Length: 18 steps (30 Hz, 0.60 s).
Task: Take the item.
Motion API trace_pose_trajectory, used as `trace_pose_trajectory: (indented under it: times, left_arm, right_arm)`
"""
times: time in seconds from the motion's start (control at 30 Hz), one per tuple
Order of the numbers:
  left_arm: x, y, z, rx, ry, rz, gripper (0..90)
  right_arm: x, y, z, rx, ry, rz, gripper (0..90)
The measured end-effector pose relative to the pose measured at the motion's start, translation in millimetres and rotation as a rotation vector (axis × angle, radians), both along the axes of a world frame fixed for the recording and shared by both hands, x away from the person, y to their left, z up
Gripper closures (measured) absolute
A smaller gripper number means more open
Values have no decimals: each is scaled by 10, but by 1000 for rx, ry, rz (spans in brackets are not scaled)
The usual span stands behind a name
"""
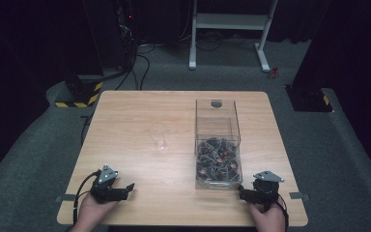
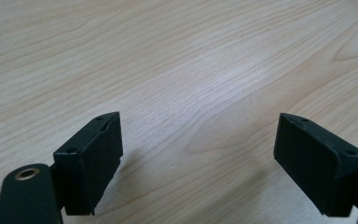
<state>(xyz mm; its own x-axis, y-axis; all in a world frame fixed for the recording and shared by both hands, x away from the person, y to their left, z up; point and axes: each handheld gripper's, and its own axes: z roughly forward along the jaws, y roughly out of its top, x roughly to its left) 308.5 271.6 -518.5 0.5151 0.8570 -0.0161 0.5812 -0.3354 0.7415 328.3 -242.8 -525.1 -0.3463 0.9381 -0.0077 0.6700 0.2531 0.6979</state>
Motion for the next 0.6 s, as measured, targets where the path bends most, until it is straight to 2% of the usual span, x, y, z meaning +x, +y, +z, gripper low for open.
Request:
trace_pose_trajectory:
  times: [0.1, 0.17, 0.33, 0.43, 0.6]
  left_arm:
    - [-22, -51, 92, -3, -44, -21, 162]
    - [-26, -89, 136, -13, -59, -31, 163]
    - [-9, -172, 209, -24, -62, -54, 163]
    - [14, -223, 253, -31, -77, -62, 163]
    - [45, -307, 303, -64, -89, -70, 163]
  right_arm:
    - [0, 0, 0, 0, 0, 0, 79]
    - [0, 0, 0, 0, 0, 0, 79]
    - [0, 0, 0, 0, 0, 0, 79]
    - [0, 0, 0, 0, 0, 0, 79]
    - [0, 0, 0, 0, 0, 0, 79]
